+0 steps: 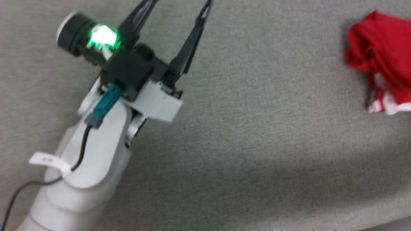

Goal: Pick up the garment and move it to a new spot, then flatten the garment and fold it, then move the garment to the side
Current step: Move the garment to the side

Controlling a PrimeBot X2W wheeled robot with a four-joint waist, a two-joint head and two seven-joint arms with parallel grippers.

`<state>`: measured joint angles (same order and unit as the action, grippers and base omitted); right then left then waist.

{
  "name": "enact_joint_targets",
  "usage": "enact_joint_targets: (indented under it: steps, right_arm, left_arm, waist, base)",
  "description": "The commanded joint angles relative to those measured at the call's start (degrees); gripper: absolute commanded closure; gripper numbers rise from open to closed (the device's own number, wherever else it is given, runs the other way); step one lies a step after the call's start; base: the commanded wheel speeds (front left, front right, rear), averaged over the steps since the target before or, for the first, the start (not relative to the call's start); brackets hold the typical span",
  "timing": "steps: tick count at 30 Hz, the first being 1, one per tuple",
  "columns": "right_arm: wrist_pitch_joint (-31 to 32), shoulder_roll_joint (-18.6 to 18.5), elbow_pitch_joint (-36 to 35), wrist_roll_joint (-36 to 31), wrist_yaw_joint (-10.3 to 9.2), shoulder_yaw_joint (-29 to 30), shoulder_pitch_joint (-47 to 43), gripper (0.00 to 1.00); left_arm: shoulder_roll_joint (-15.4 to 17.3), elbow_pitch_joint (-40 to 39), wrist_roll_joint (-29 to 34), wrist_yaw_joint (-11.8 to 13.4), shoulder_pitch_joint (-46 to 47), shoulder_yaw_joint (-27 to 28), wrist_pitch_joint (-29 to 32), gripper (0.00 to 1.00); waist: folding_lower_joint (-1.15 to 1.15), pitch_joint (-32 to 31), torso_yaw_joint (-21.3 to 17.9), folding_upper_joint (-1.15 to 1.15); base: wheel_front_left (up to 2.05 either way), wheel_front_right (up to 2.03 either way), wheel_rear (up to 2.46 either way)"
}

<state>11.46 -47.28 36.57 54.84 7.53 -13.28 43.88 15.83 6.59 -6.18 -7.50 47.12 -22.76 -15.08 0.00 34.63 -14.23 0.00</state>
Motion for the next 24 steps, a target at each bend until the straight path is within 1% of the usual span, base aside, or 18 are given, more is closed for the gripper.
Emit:
enact_joint_targets:
  steps: [1, 5, 7, 10, 12, 17, 21, 23, 24]
  right_arm:
    - [-1.6, -0.2, 1.4, -0.7, -0.09, 0.2, 2.0, 1.0]
    - [-6.7, 0.4, 7.4, -2.8, -0.09, -0.9, 7.7, 1.0]
    - [-8.3, 1.6, 9.3, -2.0, -0.09, -1.3, 10.6, 1.0]
    - [-10.7, 1.7, 12.0, -2.4, -0.09, -2.7, 14.5, 1.0]
    - [-12.7, 2.0, 14.2, -3.8, -0.09, -4.1, 16.8, 1.0]
    - [-16.9, 4.0, 20.9, -6.7, -0.09, -6.7, 21.5, 1.0]
    - [-19.0, 5.3, 25.1, -7.8, -0.09, -8.7, 23.4, 1.0]
    - [-20.8, 5.4, 27.3, -8.6, -0.09, -9.4, 24.2, 1.0]
    - [-21.3, 5.8, 28.1, -8.7, -0.09, -9.7, 24.3, 0.73]
  left_arm:
    - [0.3, 0.6, -0.4, 0.1, 1.3, -0.4, -0.1, 0.0]
    - [0.5, 2.0, -0.7, 0.1, 5.2, -2.7, -0.1, 0.0]
    - [0.9, 2.3, -0.9, 0.1, 6.5, -3.5, -0.1, 0.0]
    - [1.6, 2.4, -0.8, 0.1, 8.2, -4.2, -0.1, 0.0]
    - [2.0, 2.4, -0.6, 0.1, 9.0, -4.6, -0.1, 0.0]
    - [2.6, 2.9, -0.5, 0.1, 9.4, -4.9, -0.1, 0.0]
    - [3.0, 2.8, -0.4, 0.1, 8.8, -4.7, 0.0, 0.0]
    - [3.2, 2.7, -0.4, 0.1, 8.6, -4.6, 0.0, 0.0]
    - [3.1, 2.6, -0.4, 0.1, 8.5, -4.5, 0.0, 0.0]
  waist:
    - [0.0, 4.9, -4.3, 0.0]
    - [0.0, 6.6, -4.4, 0.0]
    - [0.0, 7.4, -4.2, 0.0]
    - [0.0, 8.9, -4.0, 0.0]
    - [0.0, 9.7, -3.7, 0.0]
    - [0.0, 10.5, -3.0, 0.0]
    - [0.0, 10.3, -2.5, 0.0]
    - [0.0, 10.0, -2.3, 0.0]
    - [0.0, 9.8, -2.2, 0.0]
  base:
    - [0.0, 0.0, 0.0]
    - [0.0, 0.0, 0.0]
    - [0.0, 0.0, 0.0]
    - [0.0, 0.0, 0.0]
    - [0.0, 0.0, 0.0]
    - [0.0, 0.0, 0.0]
    - [0.0, 0.0, 0.0]
    - [0.0, 0.0, 0.0]
    - [0.0, 0.0, 0.0]
